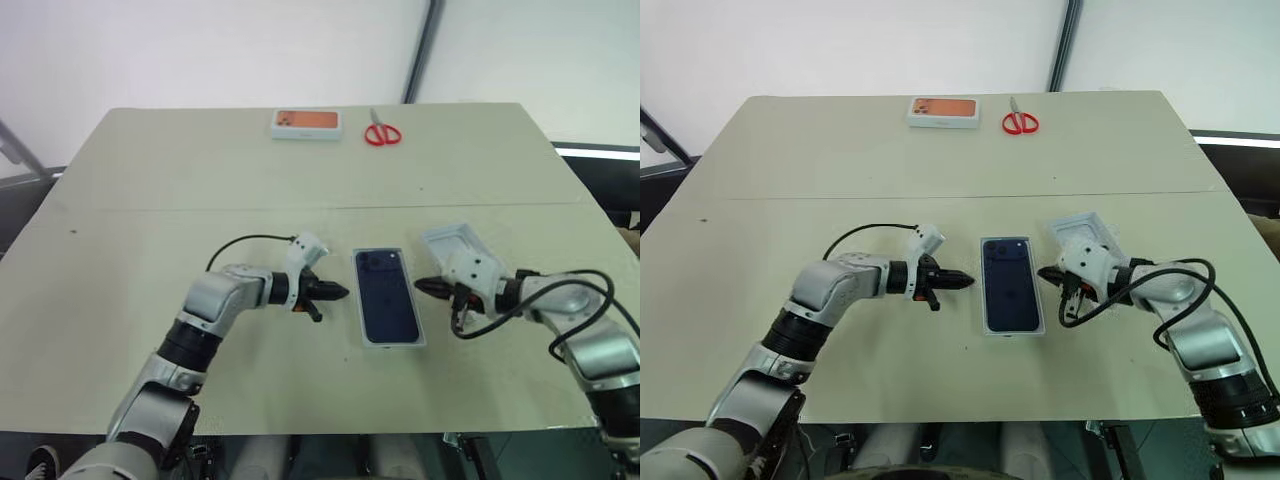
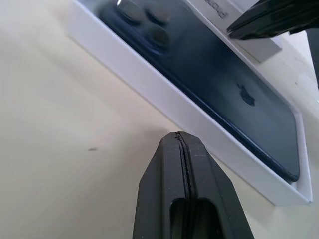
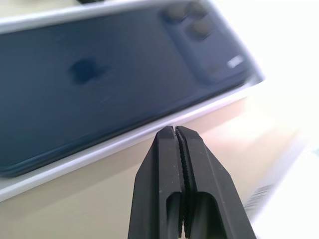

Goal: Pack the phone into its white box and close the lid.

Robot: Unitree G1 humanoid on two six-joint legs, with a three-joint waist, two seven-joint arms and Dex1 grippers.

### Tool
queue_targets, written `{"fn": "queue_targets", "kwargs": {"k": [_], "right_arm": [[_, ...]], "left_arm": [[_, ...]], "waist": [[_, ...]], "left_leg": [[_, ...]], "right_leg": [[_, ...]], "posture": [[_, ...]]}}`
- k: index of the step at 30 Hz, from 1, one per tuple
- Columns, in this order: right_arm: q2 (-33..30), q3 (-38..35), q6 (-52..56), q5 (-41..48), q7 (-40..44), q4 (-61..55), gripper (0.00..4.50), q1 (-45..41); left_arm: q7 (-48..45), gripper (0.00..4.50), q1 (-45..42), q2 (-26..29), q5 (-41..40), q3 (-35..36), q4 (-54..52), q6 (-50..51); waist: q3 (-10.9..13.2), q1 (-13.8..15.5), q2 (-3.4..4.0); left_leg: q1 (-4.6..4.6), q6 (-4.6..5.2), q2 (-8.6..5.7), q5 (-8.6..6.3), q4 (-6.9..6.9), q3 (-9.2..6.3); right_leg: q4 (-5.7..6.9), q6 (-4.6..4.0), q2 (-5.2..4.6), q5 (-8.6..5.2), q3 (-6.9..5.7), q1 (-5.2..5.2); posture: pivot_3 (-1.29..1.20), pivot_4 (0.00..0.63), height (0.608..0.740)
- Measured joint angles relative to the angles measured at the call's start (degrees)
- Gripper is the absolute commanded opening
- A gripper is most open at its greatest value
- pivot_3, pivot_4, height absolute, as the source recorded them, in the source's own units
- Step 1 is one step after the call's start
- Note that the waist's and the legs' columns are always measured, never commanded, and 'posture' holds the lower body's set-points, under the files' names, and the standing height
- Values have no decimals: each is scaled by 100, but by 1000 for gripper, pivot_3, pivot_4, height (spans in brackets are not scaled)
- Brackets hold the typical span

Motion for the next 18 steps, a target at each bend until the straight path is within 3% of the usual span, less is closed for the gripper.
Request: {"fn": "queue_targets", "kwargs": {"k": [7, 18], "right_arm": [[63, 232, -372, -239, -29, 805, 61, -579], [646, 687, -1199, -1221, -953, 2320, 61, -1459]], "left_arm": [[16, 0, -81, -35, -8, 190, -18, -79], [298, 0, 260, -9, -46, 525, -583, -128]], "waist": [[1, 26, -1], [0, -88, 0]], "left_leg": [[0, -1, -3, 1, 3, 1], [0, -22, -2, 14, 0, 4]], "right_leg": [[0, 0, -2, 0, 1, 2], [6, 0, 0, 0, 3, -4]], "posture": [[0, 150, 740], [0, 150, 740]]}}
